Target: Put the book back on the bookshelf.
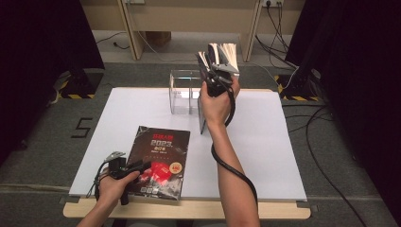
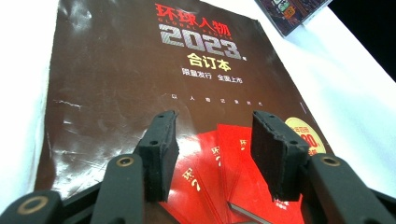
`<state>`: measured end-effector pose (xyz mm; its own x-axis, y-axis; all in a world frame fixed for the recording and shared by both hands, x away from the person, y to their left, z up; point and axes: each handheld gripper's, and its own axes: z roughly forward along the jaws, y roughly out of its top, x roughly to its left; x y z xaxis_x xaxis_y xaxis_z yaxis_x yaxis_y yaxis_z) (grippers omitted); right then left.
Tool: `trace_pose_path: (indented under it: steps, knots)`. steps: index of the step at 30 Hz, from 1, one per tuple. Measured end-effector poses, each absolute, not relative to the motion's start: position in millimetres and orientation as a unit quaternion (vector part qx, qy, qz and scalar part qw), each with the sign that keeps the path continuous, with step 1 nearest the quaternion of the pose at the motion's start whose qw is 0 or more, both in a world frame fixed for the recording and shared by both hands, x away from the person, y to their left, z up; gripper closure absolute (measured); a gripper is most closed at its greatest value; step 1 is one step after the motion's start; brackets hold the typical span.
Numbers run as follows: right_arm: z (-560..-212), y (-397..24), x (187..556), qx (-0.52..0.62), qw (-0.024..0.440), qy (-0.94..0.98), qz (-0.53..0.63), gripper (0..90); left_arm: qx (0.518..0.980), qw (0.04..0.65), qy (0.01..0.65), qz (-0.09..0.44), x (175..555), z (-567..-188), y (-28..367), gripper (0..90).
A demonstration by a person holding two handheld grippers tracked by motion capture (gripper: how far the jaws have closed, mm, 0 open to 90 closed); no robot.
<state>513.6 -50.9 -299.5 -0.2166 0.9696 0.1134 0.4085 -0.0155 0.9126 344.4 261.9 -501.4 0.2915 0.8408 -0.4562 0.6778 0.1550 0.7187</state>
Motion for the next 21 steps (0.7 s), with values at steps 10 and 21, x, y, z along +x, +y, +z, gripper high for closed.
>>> trace_pose_path:
  steps: [10, 21]
  knots:
    - [-294.6, -49.3, 514.2, 0.558, 0.31, 0.64, 0.427, 83.2, 0.645, 0.48, 0.588, 0.085, 344.4, -501.4, 261.7, 50.0]
    - [-297.2, -47.2, 511.6, 0.548, 0.33, 0.639, 0.427, 84.3, 0.646, 0.479, 0.588, 0.086, 344.4, -501.2, 261.9, 50.0]
